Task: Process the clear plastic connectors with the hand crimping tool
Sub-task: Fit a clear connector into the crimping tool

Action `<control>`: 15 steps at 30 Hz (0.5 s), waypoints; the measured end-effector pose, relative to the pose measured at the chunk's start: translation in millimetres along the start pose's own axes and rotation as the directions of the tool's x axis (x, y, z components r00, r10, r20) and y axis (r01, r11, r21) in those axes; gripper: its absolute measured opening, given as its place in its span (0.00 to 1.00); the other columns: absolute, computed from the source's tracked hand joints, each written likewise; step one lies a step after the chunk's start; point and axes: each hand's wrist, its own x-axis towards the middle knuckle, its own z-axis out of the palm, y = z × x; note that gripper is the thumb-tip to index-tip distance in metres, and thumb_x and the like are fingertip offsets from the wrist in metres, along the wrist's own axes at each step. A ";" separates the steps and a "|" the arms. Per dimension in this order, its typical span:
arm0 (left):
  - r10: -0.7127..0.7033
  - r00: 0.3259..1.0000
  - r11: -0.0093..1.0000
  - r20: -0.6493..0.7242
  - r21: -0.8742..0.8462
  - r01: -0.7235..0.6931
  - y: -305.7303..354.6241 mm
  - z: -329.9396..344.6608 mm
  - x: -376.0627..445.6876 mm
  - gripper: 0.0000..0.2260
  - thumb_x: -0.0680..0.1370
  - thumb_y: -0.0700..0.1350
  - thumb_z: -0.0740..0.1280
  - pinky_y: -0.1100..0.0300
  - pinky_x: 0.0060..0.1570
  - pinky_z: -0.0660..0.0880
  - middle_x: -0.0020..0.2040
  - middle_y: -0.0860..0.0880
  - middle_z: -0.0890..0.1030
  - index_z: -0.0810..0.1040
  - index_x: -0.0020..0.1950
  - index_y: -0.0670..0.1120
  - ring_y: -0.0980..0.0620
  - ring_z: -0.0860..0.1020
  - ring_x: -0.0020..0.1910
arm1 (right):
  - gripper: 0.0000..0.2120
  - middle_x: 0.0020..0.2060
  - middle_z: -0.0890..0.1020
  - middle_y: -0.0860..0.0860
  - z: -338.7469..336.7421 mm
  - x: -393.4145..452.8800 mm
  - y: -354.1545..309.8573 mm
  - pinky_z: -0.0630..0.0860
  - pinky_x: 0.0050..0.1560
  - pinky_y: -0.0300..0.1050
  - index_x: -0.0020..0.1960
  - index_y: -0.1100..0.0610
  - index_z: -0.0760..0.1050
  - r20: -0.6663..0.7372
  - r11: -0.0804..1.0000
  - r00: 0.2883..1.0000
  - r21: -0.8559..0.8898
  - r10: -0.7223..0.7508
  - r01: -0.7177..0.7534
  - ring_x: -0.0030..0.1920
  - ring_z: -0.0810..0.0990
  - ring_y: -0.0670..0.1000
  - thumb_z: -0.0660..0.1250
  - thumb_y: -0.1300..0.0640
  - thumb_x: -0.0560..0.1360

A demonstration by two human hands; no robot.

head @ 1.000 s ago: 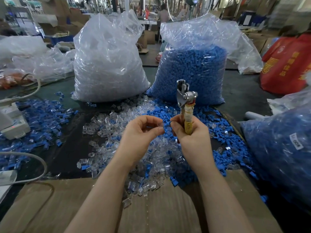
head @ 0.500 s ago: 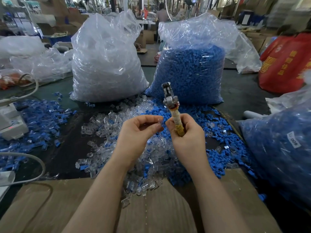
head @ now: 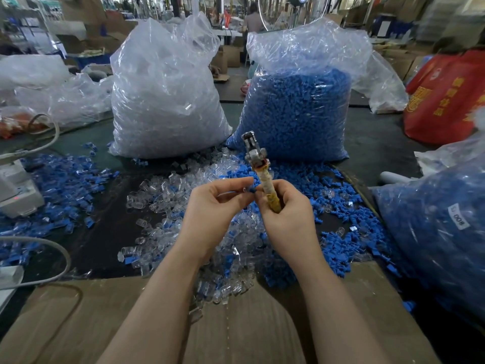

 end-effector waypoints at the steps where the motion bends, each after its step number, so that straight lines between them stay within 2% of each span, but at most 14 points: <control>1: 0.002 1.000 1.000 -0.005 0.004 -0.002 -0.1 0.1 0.1 0.12 0.75 0.36 0.72 0.72 0.46 0.77 0.47 0.55 0.86 0.84 0.52 0.51 0.59 0.84 0.49 | 0.07 0.29 0.76 0.37 0.2 0.1 0.1 0.68 0.30 0.31 0.43 0.48 0.75 0.001 1.000 1.000 0.006 0.010 -0.010 0.29 0.72 0.39 0.67 0.58 0.79; 5: 0.002 1.000 1.000 -0.016 0.011 -0.002 -1.0 0.8 1.4 0.11 0.75 0.35 0.72 0.71 0.46 0.77 0.47 0.54 0.87 0.84 0.53 0.50 0.59 0.84 0.48 | 0.04 0.27 0.75 0.39 0.2 0.8 0.7 0.67 0.28 0.32 0.45 0.52 0.77 0.015 0.999 0.999 0.031 0.032 -0.032 0.27 0.69 0.40 0.67 0.58 0.79; 11: 0.002 0.998 1.000 -0.056 -0.029 -0.004 -2.1 0.2 3.1 0.11 0.74 0.36 0.72 0.67 0.48 0.78 0.48 0.49 0.86 0.83 0.55 0.46 0.57 0.83 0.48 | 0.04 0.29 0.74 0.42 -5.6 2.3 -1.7 0.69 0.31 0.33 0.46 0.52 0.74 0.052 0.990 0.997 0.121 0.059 -0.065 0.29 0.69 0.41 0.66 0.58 0.79; 15: -0.010 0.997 0.996 -0.076 -0.088 0.003 -1.6 0.2 3.6 0.11 0.74 0.34 0.72 0.66 0.47 0.78 0.46 0.48 0.84 0.82 0.55 0.43 0.58 0.82 0.44 | 0.04 0.30 0.72 0.43 -17.0 4.5 2.4 0.68 0.31 0.33 0.48 0.52 0.74 0.095 0.991 0.990 0.076 0.104 -0.111 0.30 0.68 0.43 0.67 0.59 0.78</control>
